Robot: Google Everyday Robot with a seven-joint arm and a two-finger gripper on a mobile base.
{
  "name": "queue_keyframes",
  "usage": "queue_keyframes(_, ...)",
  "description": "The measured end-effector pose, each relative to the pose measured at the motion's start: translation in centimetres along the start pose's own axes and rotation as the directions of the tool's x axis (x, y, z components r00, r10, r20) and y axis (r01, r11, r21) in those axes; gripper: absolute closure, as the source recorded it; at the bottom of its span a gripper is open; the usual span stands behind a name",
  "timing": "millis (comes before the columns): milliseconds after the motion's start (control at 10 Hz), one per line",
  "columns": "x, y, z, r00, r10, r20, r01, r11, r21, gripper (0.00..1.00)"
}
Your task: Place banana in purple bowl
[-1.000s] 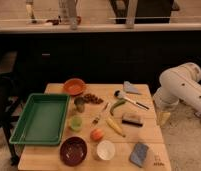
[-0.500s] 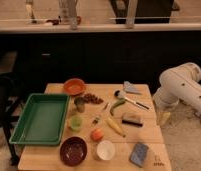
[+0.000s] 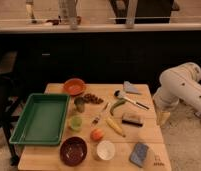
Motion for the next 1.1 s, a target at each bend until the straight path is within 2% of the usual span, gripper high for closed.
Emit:
queue_keyframes(100,-0.1,0.2,0.4,0.997,0.079,0.020,-0.078,0.997,-0.024,0.20)
queue_keyframes(200,-0.4,0.5,0.8,0.984,0.175,0.043,-0.172,0.983,-0.055,0.20)
queue_keyframes(300,-0.5,0.6,1.0,0.966,0.251,0.055,-0.246,0.966,-0.078,0.20)
queue_keyframes(400,-0.8,0.8,1.2,0.944,0.322,0.073,-0.315,0.944,-0.100,0.20)
queue_keyframes(500,-1.1,0.9,1.4,0.931,0.353,0.088,-0.344,0.933,-0.105,0.20)
queue_keyframes(700,-2.9,1.1,1.9,0.916,0.385,0.111,-0.374,0.921,-0.107,0.20)
queue_keyframes(800,-4.0,1.2,2.2,0.914,0.386,0.123,-0.373,0.921,-0.111,0.20)
queue_keyframes(1100,-3.8,1.3,2.2,0.913,0.390,0.122,-0.378,0.919,-0.111,0.20)
